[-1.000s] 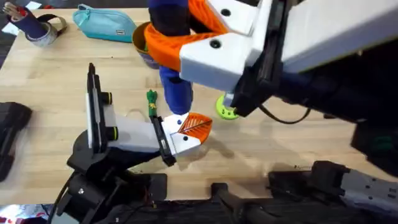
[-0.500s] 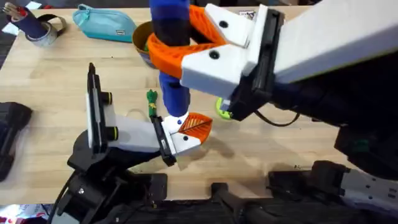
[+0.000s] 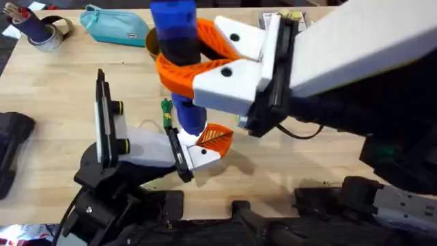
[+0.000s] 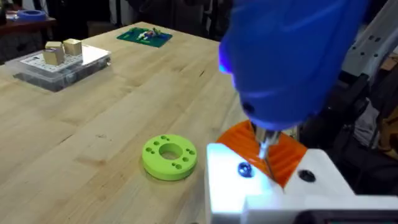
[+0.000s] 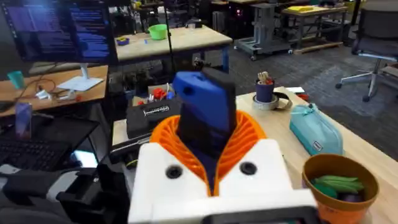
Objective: Pick up the gripper from the table and insert it into the empty holder that is missing its gripper. Then pick up a screw, insert it into the mounting hole, and use the screwdriver to tighten it. Finally, clean up the table by picking up the vegetable and placing it into the bucket.
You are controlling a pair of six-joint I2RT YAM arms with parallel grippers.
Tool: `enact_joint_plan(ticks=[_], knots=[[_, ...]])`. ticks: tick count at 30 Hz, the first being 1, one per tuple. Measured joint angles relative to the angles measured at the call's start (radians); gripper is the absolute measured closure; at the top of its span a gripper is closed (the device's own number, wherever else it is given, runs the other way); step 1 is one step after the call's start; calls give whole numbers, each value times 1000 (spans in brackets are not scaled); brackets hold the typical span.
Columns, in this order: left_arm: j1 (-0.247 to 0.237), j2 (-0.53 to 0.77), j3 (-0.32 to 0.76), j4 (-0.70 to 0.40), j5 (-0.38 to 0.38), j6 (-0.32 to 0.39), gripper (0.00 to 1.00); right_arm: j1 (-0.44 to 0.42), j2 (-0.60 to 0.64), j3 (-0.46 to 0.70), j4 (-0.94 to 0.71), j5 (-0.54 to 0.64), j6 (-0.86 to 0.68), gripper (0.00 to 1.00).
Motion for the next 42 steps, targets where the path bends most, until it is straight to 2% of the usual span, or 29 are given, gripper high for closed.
enact_joint_plan(ticks=[14,21,27,34,42], knots=[[0,0,0,0,0,0,984,0,11,-4,-1,-10,-41,977],[0,0,0,0,0,0,984,9,16,-15,3,-30,-166,977],[0,0,0,0,0,0,984,12,16,-15,12,-43,-206,977],[0,0,0,0,0,0,984,8,16,-16,42,-43,-199,977],[0,0,0,0,0,0,984,-63,16,-16,44,-43,-129,977]])
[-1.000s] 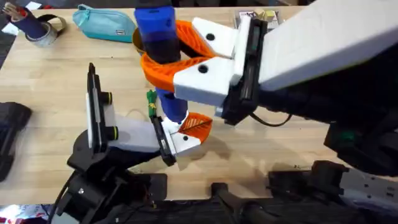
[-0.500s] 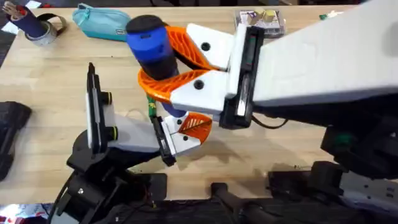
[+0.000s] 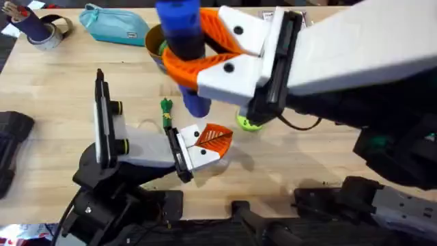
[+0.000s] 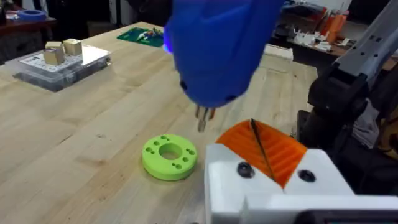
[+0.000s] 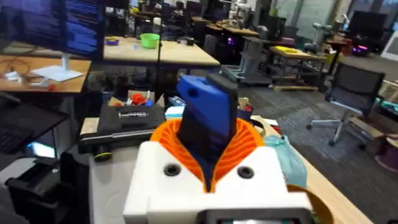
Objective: Pick up the gripper from the table and insert it into the empty holder that is missing its gripper. Then pick up a screw, insert it into the mounting hole, and use the screwdriver to tighten it. Finally, clean up the table by picking up the vegetable and placing it into the bucket.
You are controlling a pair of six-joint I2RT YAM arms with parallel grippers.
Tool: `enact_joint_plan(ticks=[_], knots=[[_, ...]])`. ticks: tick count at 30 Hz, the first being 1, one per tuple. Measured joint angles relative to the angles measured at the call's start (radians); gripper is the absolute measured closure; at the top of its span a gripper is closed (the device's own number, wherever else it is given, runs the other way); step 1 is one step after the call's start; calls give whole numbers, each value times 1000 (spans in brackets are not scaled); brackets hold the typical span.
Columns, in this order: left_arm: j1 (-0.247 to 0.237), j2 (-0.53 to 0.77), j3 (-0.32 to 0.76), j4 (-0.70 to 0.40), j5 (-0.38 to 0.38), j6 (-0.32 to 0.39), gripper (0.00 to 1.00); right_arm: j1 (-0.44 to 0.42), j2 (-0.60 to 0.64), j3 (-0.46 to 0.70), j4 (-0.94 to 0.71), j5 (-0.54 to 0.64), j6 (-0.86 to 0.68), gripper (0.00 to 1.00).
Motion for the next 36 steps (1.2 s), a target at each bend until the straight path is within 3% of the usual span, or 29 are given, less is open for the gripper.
enact_joint_plan(ticks=[10,20,36], knots=[[0,0,0,0,0,0,984,-20,17,0,-20,-6,63,977],[0,0,0,0,0,0,984,-118,50,0,-19,-51,101,977],[0,0,0,0,0,0,984,-201,65,0,127,-239,298,977]])
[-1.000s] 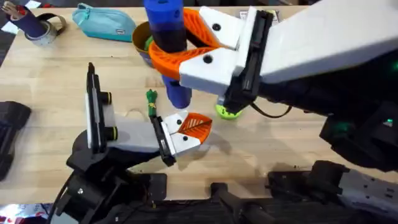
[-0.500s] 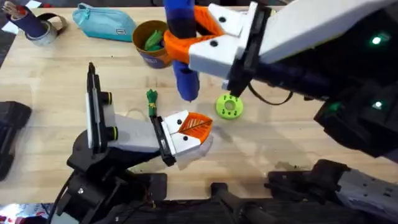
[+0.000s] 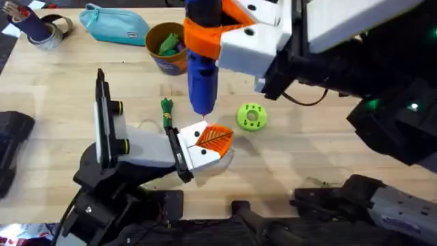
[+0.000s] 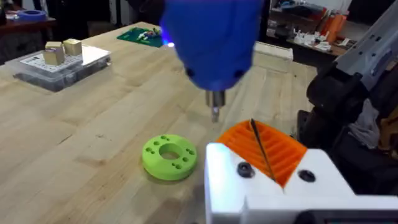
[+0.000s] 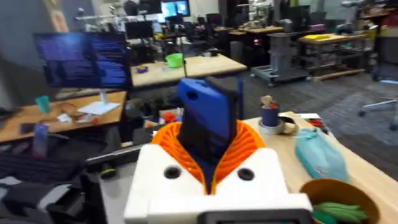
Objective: Pick up the gripper from the table and insert it into the empty holder that is missing its gripper. Then pick up a screw, insert it into the mounting hole, and use the screwdriver to tighten it. Finally, clean up the table by picking up the vegetable and placing it into the bucket.
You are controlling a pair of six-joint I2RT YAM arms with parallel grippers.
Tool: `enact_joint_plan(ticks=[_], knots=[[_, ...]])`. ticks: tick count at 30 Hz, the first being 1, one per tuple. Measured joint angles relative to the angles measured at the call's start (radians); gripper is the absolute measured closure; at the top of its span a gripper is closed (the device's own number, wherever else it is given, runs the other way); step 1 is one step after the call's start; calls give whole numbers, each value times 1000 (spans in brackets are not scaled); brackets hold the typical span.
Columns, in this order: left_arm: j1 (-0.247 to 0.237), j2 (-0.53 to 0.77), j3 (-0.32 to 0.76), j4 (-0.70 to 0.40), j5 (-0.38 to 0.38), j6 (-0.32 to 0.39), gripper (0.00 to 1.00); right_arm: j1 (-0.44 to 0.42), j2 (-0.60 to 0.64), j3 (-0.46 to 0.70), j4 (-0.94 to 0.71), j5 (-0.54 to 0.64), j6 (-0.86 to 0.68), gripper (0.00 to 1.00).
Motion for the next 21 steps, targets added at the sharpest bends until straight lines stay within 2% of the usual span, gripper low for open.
enact_joint_plan(ticks=[11,21], knots=[[0,0,0,0,0,0,984,-1,2,0,32,-99,90,977],[0,0,0,0,0,0,984,-2,85,0,122,-146,105,977]])
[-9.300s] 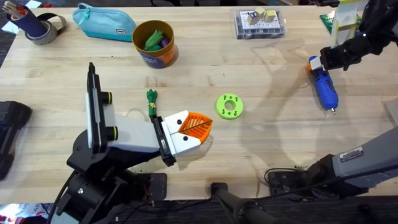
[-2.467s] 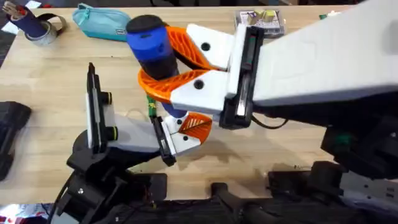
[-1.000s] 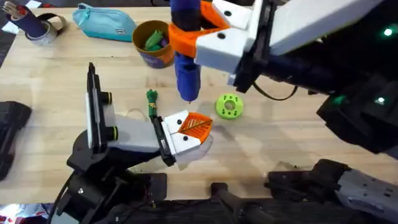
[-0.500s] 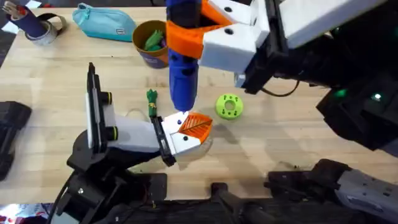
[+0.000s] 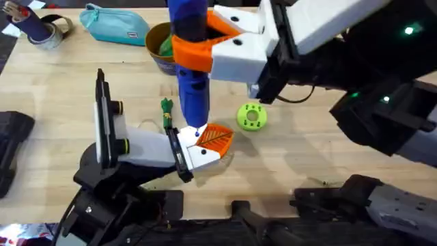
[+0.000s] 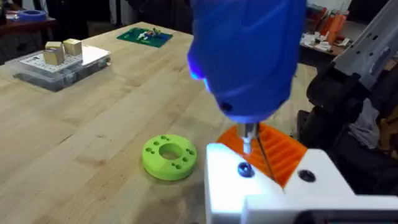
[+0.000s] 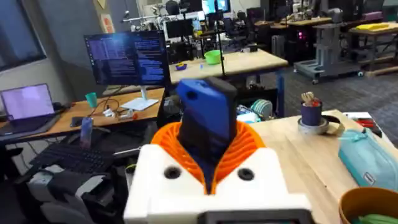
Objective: Pick up the gripper from the table and insert it into the empty holder that is missing its gripper. Then pick up a screw, insert it into the mounting hole, and use the screwdriver to tighten it. Finally, clean up the table by picking up the vegetable and placing it into the bucket.
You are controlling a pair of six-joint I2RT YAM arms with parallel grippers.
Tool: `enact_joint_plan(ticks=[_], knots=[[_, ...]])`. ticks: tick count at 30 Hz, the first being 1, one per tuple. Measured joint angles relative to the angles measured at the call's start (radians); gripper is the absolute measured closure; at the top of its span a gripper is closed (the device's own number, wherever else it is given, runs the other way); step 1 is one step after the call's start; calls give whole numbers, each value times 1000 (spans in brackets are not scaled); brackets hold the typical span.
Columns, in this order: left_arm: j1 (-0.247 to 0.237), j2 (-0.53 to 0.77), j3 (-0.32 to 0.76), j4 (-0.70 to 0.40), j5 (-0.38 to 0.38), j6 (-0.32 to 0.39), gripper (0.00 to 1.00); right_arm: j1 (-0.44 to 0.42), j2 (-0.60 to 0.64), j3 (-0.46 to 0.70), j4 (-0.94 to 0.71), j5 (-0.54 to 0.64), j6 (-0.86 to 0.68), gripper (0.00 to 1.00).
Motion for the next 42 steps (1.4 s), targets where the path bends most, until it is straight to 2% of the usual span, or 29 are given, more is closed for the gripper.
enact_joint_plan(ticks=[42], knots=[[0,0,0,-2,3,-6,984,3,32,0,-24,-10,7,977]])
